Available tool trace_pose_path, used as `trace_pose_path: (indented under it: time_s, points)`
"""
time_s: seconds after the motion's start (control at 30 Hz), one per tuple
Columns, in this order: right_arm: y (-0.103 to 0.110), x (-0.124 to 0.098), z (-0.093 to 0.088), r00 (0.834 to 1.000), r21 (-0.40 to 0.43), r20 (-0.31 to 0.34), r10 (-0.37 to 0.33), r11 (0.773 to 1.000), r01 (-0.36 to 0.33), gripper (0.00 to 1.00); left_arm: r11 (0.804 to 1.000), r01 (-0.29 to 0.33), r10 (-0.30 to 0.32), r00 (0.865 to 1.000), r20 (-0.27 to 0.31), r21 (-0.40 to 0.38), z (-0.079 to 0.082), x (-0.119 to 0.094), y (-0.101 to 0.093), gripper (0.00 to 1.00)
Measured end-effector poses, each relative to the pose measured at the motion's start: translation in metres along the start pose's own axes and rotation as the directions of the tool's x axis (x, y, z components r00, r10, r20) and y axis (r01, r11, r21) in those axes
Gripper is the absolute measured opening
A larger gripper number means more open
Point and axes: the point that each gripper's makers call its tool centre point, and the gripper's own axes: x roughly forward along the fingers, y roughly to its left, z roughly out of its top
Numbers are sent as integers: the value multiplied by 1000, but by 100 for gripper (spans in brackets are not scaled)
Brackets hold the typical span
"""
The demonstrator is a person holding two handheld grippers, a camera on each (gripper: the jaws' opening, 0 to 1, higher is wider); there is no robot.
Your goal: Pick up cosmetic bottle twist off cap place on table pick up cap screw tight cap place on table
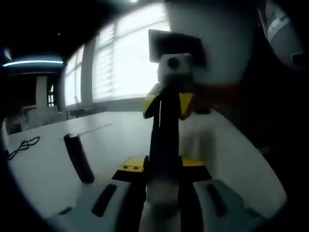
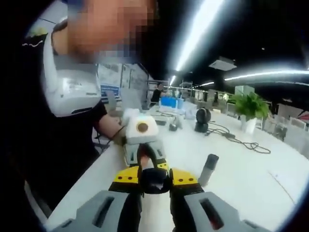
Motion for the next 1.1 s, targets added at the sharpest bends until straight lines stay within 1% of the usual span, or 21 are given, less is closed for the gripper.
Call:
trace_pose_path:
  time_s: [0.07,0.1,0.17,0.2,0.23,0.27,0.3,0.33,0.37,0.43,0.47,0.53,0.57,0.6,0.63,0.7,0.77,0.87,0.9,1.03,1.1]
  points:
    - [0,-2,7,999,4,37,-3,1000,3,27,1000,-7,7,1000,-4,-3,-1,0,2,14]
    - [1,-3,10,998,9,56,-8,1000,7,28,1000,-9,9,1000,-4,-6,-1,0,2,14]
    - [-2,-8,14,996,18,83,-21,1000,20,28,1000,-8,8,1000,16,-15,3,-2,3,12]
    - [-5,-10,14,995,25,91,-34,999,32,28,1000,-10,10,1000,15,-17,2,-2,4,0]
    - [-9,-13,13,993,33,105,-59,998,56,28,999,-19,18,999,40,27,8,-4,7,0]
    - [-11,-15,11,992,40,110,-67,997,63,28,1000,-17,18,999,28,-21,4,-5,9,0]
    - [-14,-18,9,989,60,124,-84,995,76,27,998,-44,44,999,1,-35,0,-5,14,0]
    - [-13,-19,7,989,59,120,-84,995,77,27,999,-38,38,999,1,-31,1,-4,14,0]
    - [-11,-19,6,989,61,119,-83,995,76,27,1000,-22,22,1000,3,7,0,-3,13,0]
    - [-9,-19,3,990,71,116,-82,995,74,27,999,-30,30,1000,5,12,1,-3,15,0]
    - [-6,-18,1,991,80,109,-75,995,67,27,1000,-26,26,1000,16,10,2,-4,17,0]
    - [-4,-18,-3,993,73,96,-73,995,66,27,999,-39,41,997,59,-27,8,-6,25,0]
    - [-5,-19,-6,993,76,89,-76,995,69,27,998,-38,42,996,74,-58,9,-6,29,2]
    - [-5,-20,-8,993,75,87,-80,994,74,27,994,-53,58,997,50,-100,5,-7,35,4]
    - [-6,-21,-8,992,83,92,-87,993,80,27,996,-38,43,998,53,-86,7,-6,26,5]
    - [-6,-23,-8,990,91,103,-99,992,90,27,996,-35,39,998,45,-80,7,-6,16,7]
    - [-6,-25,-9,988,89,109,-106,991,96,27,997,-33,35,999,29,-70,6,-4,14,14]
    - [-4,-25,-9,987,90,117,-114,991,104,26,998,-27,27,1000,2,-57,5,-4,8,17]
    - [-3,-25,-10,986,91,119,-116,990,106,26,998,-24,23,1000,-16,-54,5,-4,6,18]
    - [-3,-28,-14,982,99,132,-133,988,120,26,999,-12,11,1000,-26,-52,15,-4,1,24]
    - [-2,-31,-15,979,106,141,-144,986,130,26,999,-17,16,1000,-27,-46,19,-5,0,25]
